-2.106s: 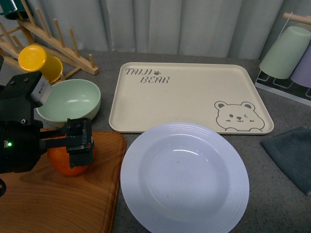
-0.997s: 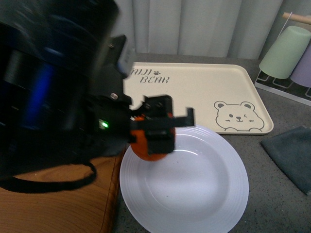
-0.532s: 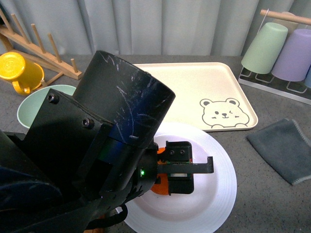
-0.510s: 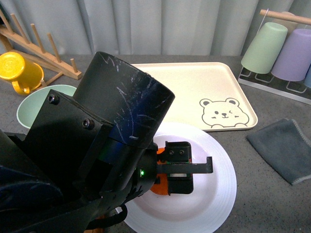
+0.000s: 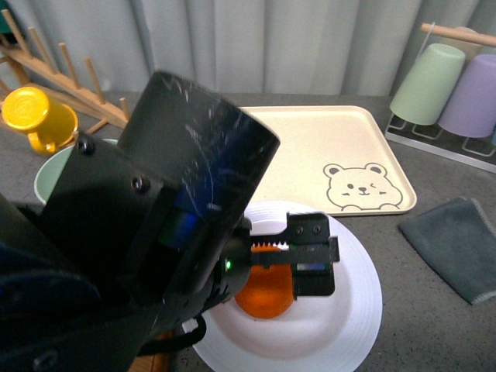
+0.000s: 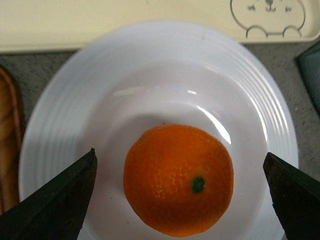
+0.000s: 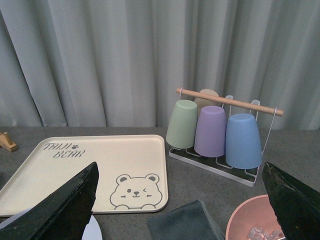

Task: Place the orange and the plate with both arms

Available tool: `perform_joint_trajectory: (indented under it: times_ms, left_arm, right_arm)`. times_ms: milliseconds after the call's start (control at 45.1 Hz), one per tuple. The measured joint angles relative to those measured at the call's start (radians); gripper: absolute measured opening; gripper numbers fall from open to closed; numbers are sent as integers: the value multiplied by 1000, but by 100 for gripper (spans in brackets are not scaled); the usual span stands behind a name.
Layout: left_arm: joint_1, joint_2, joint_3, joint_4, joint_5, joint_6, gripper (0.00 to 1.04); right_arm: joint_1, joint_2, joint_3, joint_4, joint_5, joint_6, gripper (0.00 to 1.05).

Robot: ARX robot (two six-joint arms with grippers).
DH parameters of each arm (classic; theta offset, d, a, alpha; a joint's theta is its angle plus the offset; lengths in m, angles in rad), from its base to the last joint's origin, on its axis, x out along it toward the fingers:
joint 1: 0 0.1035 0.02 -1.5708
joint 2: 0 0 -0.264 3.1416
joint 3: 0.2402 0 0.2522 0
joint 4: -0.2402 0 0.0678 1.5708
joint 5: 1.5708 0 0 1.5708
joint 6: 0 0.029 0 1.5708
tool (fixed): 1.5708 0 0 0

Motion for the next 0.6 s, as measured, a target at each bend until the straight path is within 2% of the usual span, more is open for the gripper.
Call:
perform_joint_trajectory:
  times_ms: [222, 377, 598]
  left_arm:
    - [93, -210, -59, -19, -61, 0, 98]
    - [230, -480, -206, -53, -124, 12, 98]
    - [367, -829, -398, -168, -140, 13, 98]
  right_arm:
    - [0, 0, 0, 0, 0, 0, 96]
    - [0, 0, 0, 0, 0, 0, 96]
    - [0, 0, 0, 0, 1, 0, 96]
